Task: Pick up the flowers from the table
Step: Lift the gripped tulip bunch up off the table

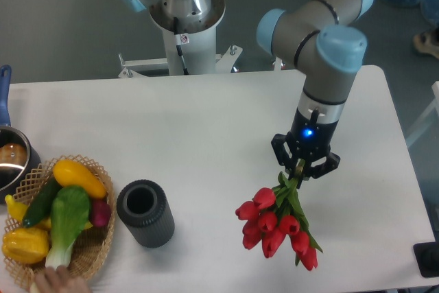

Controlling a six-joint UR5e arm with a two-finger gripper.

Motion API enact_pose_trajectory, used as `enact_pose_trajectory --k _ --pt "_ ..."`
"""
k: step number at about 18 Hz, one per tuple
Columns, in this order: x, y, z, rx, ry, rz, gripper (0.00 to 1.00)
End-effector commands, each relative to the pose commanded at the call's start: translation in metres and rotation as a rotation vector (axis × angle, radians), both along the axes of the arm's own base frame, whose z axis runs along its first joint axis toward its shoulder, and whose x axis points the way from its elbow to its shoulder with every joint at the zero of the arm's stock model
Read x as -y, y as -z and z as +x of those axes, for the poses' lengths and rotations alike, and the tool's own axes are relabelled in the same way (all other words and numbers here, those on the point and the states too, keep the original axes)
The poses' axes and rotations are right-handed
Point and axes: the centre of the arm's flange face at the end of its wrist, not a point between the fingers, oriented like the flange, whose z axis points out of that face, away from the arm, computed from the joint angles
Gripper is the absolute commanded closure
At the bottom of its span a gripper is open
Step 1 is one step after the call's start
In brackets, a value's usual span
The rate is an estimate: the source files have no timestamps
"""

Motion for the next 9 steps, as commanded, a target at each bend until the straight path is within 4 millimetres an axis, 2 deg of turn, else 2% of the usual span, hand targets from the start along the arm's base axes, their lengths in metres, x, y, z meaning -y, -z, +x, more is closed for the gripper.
enact_pose_trajectory --k 2,6,9 --pt "-0.006 -0.016 0.001 0.010 0.028 0.076 0.76" --pt "-0.008 -0.033 0.004 0.058 0.079 0.215 0.76" --pt "-0.003 -0.052 0.008 0.072 0.101 0.294 0.76"
